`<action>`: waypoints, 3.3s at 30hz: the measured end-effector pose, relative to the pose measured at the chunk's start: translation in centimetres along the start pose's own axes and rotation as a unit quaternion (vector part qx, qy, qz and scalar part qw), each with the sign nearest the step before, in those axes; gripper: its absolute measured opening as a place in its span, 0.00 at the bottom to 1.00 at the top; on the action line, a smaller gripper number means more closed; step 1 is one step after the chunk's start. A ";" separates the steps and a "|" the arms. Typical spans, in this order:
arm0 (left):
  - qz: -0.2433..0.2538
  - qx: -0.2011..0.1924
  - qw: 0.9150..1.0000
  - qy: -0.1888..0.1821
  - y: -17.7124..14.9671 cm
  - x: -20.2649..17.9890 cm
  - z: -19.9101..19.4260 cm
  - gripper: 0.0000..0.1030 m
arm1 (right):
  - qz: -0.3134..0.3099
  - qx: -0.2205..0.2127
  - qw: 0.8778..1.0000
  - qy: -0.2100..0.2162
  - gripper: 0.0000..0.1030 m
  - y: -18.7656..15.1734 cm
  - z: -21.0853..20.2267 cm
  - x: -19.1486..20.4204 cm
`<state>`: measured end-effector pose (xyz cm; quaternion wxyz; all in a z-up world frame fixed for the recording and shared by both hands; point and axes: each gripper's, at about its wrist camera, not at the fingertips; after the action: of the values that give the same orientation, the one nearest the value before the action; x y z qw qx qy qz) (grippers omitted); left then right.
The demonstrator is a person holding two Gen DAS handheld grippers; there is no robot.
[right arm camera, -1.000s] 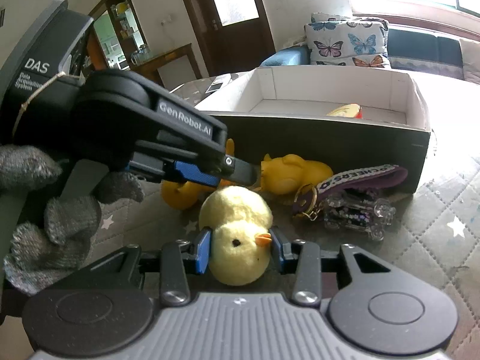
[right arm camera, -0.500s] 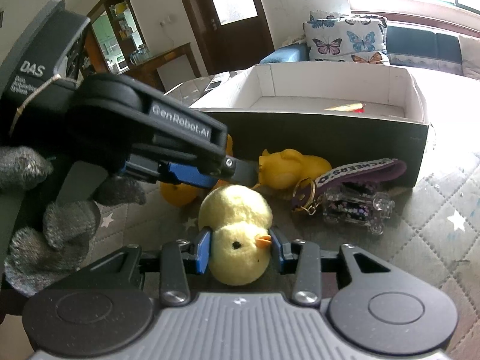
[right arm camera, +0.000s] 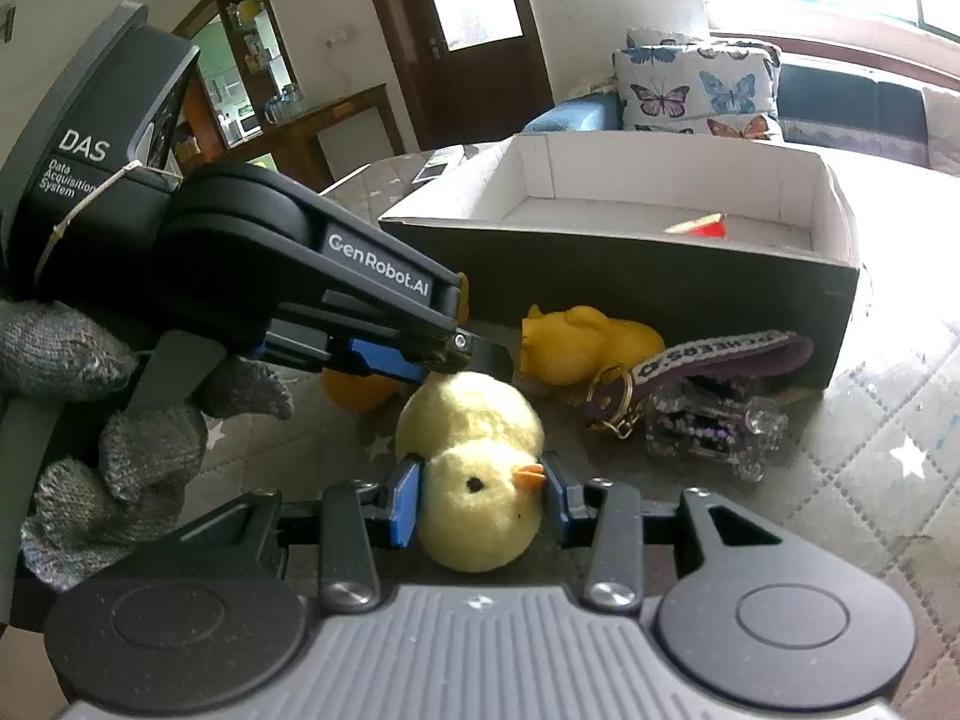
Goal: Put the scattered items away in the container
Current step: 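Close both grippers on the yellow chick plush, then lift the chick into the box and open both grippers, then move both grippers down to the clear keychain with purple strap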
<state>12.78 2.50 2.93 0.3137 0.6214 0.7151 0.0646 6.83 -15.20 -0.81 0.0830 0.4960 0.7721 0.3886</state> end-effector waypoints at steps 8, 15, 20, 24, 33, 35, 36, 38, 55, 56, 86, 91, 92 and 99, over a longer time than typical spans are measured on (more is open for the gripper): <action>0.002 -0.014 1.000 -0.008 0.3 -0.2 -1.0 0.19 | -0.009 -0.011 1.000 -0.005 0.39 0.3 -0.6 0.3; 0.009 -0.034 0.999 -0.017 1.2 -0.9 -2.5 0.19 | -0.018 -0.042 0.999 -0.007 0.39 1.6 -2.1 0.5; 0.029 -0.069 0.997 -0.024 3.5 -2.5 -4.5 0.19 | -0.038 -0.081 0.996 -0.017 0.39 4.0 -3.5 0.7; 0.041 -0.093 0.995 -0.026 6.5 -3.5 -5.1 0.19 | -0.051 -0.109 0.992 -0.028 0.39 6.7 -3.6 0.2; 0.042 -0.088 0.995 -0.007 12.9 -3.7 -1.1 0.19 | -0.050 -0.105 0.993 -0.033 0.39 12.3 0.8 -2.5; 0.038 -0.075 0.996 -0.002 13.7 -3.4 0.7 0.19 | -0.041 -0.092 0.994 -0.030 0.39 12.9 2.5 -3.4; 0.036 -0.069 0.997 0.000 14.0 -3.2 1.5 0.19 | -0.037 -0.086 0.995 -0.029 0.39 13.2 3.3 -3.9; 0.031 -0.052 0.998 0.001 14.4 -2.8 3.3 0.19 | -0.031 -0.074 0.996 -0.027 0.39 13.4 4.6 -4.5; 0.025 -0.008 0.999 0.021 13.4 -1.5 7.3 0.24 | -0.006 -0.022 0.999 -0.035 0.45 12.1 8.0 -6.6; 0.025 -0.010 0.999 0.021 13.3 -1.5 7.2 0.25 | -0.006 -0.024 0.999 -0.036 0.48 12.1 7.8 -6.5; 0.044 -0.074 0.996 -0.002 4.8 -2.8 -1.1 0.31 | -0.018 -0.105 0.991 -0.082 1.00 4.1 -3.5 -3.3; 0.041 -0.059 0.997 -0.005 2.7 -2.7 -0.8 0.32 | 0.003 -0.094 0.992 -0.083 1.00 2.5 -3.9 -3.8; 0.041 -0.055 0.998 -0.005 2.3 -2.7 -0.6 0.32 | 0.005 -0.091 0.992 -0.083 1.00 2.2 -3.9 -3.9; 0.032 -0.035 0.999 0.003 0.7 -2.3 0.4 0.32 | 0.013 -0.074 0.993 -0.090 1.00 0.9 -3.5 -5.0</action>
<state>13.63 0.39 3.80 0.3310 0.6324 0.6930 0.1016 8.13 -20.98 0.90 0.1836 0.5316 0.7241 0.3991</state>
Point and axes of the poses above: each gripper's, at about its wrist camera, not at the fingertips, and z roughly the way its jaws point, x to its left, y to its top, and after that the axes turned 3 degrees about x, right-handed
